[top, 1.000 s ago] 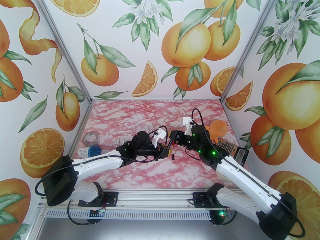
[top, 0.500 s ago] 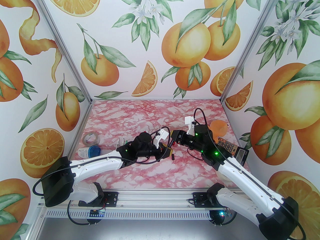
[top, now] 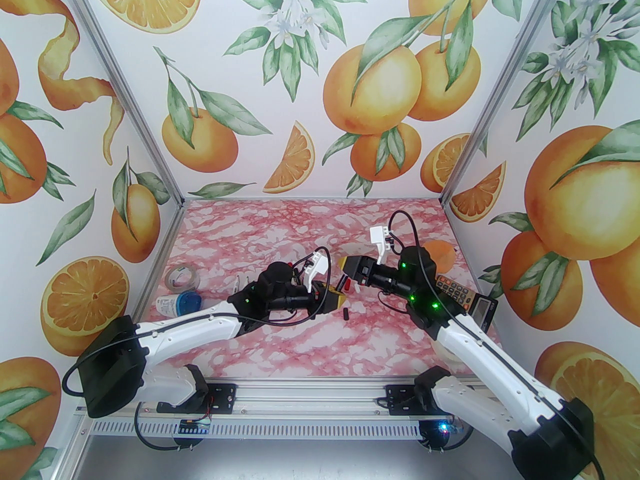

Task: Open the pen caps

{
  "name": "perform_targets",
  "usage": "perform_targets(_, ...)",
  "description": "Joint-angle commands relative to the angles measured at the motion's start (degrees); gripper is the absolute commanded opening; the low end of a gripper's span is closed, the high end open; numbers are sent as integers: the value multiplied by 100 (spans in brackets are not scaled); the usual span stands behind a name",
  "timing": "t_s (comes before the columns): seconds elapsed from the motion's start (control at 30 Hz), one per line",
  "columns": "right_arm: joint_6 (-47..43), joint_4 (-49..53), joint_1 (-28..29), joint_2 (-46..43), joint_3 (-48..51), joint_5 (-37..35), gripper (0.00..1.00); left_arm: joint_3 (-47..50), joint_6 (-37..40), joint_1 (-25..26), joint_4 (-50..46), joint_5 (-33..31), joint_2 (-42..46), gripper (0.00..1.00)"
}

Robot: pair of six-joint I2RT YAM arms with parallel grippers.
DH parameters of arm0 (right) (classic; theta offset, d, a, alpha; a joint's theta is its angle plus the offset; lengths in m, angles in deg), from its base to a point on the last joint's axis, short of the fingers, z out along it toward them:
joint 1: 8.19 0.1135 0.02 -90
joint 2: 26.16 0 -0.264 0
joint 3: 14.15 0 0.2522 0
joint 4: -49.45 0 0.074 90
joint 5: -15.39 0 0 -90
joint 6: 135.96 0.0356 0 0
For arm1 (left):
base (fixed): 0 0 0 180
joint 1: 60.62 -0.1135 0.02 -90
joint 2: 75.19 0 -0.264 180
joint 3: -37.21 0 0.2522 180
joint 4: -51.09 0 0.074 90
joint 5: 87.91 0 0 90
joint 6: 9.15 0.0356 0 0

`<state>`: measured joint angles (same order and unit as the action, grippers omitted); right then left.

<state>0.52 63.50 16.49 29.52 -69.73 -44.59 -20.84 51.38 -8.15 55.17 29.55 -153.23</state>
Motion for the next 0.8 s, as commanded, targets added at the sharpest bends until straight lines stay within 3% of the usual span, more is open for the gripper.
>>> perform_targets(0.0, -12, 18, -508, 47, -352, -1450, 9, 140, 340, 35, -762, 81, 314, 0)
perform_targets(0.17, 8, 917, -504, 190, -715, -2368, 9, -122, 742, 275, -1379, -621, 307, 0)
perform_targets(0.43, -593, 1391, -460, 226, -585, -1834, 12, 53, 630, 247, -1220, -871, 616, 0)
perform_targets(0.57, -1205, 2439, 57, 83, -454, -2424, 13, 122, 525, 191, -1307, -1212, 867, 0)
perform_targets(0.77, -1320, 2805, 533, -174, -64, -3031, 13, 274, 512, -32, -1585, -1730, 1293, 0)
